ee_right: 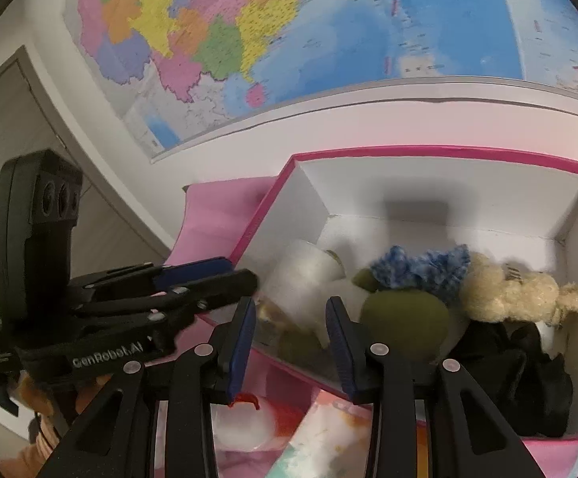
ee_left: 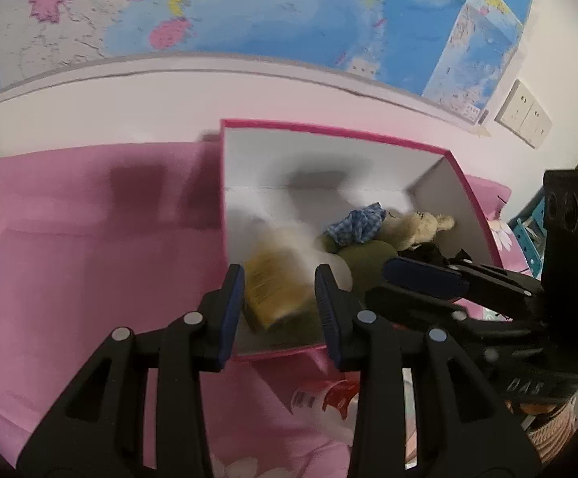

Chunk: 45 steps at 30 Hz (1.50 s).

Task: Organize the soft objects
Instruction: 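Lift the yellow tissue pack, carry it into the pink box, release, then move the left gripper to the pink sachet and grasp its edge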

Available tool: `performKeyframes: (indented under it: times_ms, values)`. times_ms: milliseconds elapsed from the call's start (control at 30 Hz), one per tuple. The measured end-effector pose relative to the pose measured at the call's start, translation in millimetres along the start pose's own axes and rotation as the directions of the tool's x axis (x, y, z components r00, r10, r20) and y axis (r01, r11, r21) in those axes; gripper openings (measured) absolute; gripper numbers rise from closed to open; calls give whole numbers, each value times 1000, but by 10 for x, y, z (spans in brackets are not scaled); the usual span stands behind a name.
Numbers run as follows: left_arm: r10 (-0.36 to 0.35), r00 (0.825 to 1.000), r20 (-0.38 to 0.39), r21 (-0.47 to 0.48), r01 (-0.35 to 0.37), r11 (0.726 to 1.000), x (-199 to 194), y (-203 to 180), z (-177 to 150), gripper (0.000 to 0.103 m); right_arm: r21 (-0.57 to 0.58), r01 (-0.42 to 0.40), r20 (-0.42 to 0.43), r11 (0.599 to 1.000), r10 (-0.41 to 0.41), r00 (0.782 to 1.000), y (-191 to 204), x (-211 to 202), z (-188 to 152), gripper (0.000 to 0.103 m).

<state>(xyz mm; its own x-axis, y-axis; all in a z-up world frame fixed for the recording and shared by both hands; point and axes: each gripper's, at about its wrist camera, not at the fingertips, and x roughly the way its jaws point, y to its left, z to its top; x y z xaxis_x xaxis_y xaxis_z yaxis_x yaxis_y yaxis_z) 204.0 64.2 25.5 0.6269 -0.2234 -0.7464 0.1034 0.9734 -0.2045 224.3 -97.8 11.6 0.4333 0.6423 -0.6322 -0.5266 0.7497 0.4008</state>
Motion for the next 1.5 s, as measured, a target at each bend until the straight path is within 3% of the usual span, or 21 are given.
performKeyframes:
  times_ms: [267, 533, 633, 800, 1000, 1500]
  values:
    - [0, 992, 126, -3, 1, 1000, -507, 44, -188, 38, -14, -8, 71, 1000, 9, 997, 16, -579, -199, 38]
    - [-97, 978, 183, 123, 75, 990, -963, -235, -717, 44, -73, -24, 68, 997, 29, 997, 115, -1082, -641, 38]
    - [-143, 981, 135, 153, 121, 981, -910, -335, -922, 44, -62, -22, 25, 998, 24, 999, 60, -1116, -890, 38]
    - [-153, 988, 21, 153, 148, 977, -573, -462, -1213, 44, -3, -7, -56, 1000, 7, 998, -104, -974, -1239, 38]
    - [-181, 976, -123, 148, 199, 969, -186, -597, -1491, 44, 66, -14, -136, 998, 23, 990, -244, -703, -1480, 38]
    - [-202, 959, -197, 168, 236, 957, -15, -792, -1642, 39, 46, 13, -182, 999, -4, 983, -225, -318, -1475, 39]
